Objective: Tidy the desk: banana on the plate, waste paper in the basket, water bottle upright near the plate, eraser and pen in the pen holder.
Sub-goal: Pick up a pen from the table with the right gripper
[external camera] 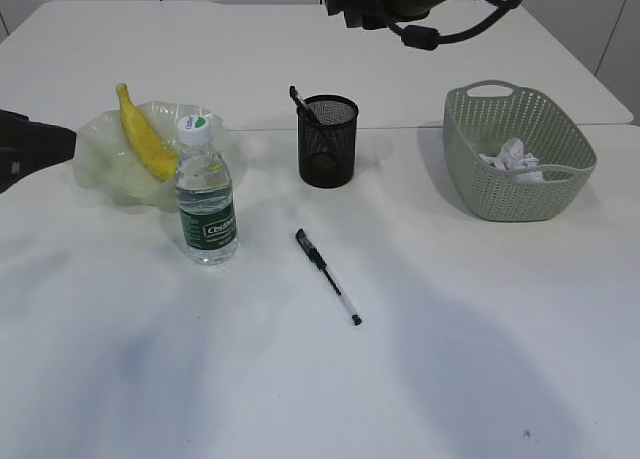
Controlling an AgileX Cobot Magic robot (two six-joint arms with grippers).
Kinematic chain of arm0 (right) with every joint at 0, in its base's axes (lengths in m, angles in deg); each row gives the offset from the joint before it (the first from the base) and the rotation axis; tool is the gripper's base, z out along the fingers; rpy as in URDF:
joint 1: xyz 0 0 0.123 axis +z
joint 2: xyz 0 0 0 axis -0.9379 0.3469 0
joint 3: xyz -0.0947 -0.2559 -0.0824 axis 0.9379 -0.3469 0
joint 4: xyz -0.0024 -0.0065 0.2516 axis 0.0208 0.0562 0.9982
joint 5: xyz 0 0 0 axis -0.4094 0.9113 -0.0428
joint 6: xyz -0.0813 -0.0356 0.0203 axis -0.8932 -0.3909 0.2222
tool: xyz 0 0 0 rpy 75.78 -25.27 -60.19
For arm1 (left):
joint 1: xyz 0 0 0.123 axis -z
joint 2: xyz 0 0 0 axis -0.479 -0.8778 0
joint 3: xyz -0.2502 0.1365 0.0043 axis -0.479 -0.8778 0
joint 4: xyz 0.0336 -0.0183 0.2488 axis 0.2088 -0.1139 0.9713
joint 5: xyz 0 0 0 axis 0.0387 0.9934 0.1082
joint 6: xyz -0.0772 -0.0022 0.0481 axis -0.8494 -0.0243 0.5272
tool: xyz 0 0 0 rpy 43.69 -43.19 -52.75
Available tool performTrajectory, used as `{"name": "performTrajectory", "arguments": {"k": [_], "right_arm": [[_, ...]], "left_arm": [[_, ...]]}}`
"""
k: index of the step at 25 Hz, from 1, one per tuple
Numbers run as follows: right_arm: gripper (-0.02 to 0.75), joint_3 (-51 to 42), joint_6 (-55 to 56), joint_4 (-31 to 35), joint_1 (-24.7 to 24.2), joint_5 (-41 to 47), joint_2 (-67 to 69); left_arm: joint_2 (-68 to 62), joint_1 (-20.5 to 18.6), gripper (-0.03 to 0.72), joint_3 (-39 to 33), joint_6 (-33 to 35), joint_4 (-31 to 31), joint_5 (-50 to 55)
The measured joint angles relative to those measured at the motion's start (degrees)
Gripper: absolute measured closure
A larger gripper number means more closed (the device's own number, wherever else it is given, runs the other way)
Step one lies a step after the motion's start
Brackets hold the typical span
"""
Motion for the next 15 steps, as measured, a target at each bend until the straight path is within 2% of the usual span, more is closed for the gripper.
{"name": "performTrajectory", "arguments": {"k": [6, 10, 15], "right_arm": [[0.484, 1.1, 0.0, 0.3, 0.0, 17.9, -4.0], [0.484, 1.7, 0.0, 3.6, 0.0, 29.1, -4.3], [0.484, 1.7, 0.0, 5.8, 1.4, 34.3, -4.3]], "left_arm": [[0.0, 0.0, 0.282, 0.0, 0.0, 0.0, 0.0], [0.0, 0.0, 0.282, 0.0, 0.0, 0.0, -0.1], [0.0, 0.0, 0.282, 0.0, 0.0, 0.0, -0.1]]}}
